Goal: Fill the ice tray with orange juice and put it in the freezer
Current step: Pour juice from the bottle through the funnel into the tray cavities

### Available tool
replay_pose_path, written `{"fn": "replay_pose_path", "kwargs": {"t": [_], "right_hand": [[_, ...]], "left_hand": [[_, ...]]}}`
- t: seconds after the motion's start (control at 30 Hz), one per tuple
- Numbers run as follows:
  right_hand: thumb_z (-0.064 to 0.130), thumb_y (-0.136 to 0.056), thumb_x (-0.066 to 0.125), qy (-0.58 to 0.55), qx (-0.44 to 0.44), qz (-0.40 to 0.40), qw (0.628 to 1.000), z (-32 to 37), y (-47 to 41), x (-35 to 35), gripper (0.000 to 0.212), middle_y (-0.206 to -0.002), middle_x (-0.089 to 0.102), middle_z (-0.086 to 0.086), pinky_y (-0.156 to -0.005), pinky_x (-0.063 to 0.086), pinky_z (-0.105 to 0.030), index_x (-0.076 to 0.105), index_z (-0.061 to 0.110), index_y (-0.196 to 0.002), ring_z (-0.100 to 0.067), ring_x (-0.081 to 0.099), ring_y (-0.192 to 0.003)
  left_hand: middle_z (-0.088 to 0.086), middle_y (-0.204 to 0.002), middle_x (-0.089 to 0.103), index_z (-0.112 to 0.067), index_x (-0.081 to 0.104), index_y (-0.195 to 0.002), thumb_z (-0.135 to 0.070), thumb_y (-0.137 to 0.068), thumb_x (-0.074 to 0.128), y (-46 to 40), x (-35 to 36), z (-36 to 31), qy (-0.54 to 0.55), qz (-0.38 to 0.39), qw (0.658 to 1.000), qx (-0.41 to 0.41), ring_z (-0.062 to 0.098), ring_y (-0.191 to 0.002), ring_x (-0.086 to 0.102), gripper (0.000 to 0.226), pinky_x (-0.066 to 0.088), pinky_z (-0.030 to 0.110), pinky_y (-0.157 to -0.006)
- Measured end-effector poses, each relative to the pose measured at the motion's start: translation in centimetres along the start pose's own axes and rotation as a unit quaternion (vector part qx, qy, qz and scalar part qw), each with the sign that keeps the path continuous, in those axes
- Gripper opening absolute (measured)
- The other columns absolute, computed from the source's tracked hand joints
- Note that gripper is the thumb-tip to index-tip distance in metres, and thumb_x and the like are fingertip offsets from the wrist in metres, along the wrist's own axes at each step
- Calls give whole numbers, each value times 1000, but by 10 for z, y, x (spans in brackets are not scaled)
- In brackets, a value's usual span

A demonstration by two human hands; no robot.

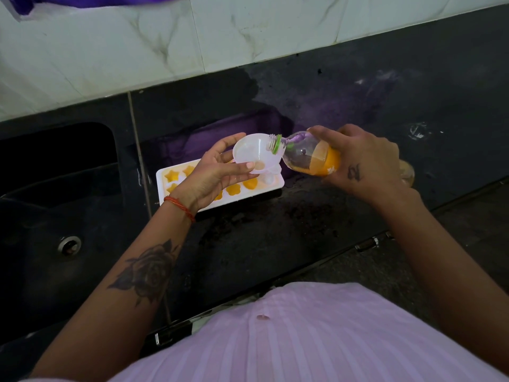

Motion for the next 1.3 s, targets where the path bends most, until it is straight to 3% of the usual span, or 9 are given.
{"fn": "replay_pose_path", "kwargs": {"t": [0.2,0.77,1.03,1.3], "right_hand": [[36,-77,70,49,-7,-10,999,-4,3,-5,66,-109,56,-8,-67,30,-36,38,39,-134,-34,59,-86],[34,-77,71,66,-16,-13,998,-4,-1,-6,68,-109,56,-10,-67,29,-36,38,38,-136,-35,59,-87],[40,-68,75,-14,2,8,1000,-7,-4,-3,79,-108,55,-5,-74,39,-39,33,42,-136,-31,57,-94],[41,-53,82,-132,16,-8,991,-10,-15,-2,89,-105,60,2,-72,35,-30,40,43,-131,-25,56,-96]], "left_hand": [[7,-119,62,-18,55,-122,2,-61,75,-8,7,6,0,-3,1000,-9,26,-104,68,67,59,37,-77],[7,-116,64,-19,54,-122,0,-60,76,-8,9,6,-3,-2,1000,-10,26,-104,68,68,58,33,-74],[11,-121,63,-17,55,-121,3,-62,74,-7,9,0,19,3,1000,-4,28,-103,68,65,58,34,-73],[12,-122,61,-16,56,-120,2,-62,72,-7,10,-5,39,-9,999,-7,30,-101,68,62,59,35,-73]]}}
Point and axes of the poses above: each hand's wrist, its own y-axis away from the middle knuckle, its own x-axis out of the palm, z = x × y, the point moved 10 cm from there along -y, towards the middle knuckle
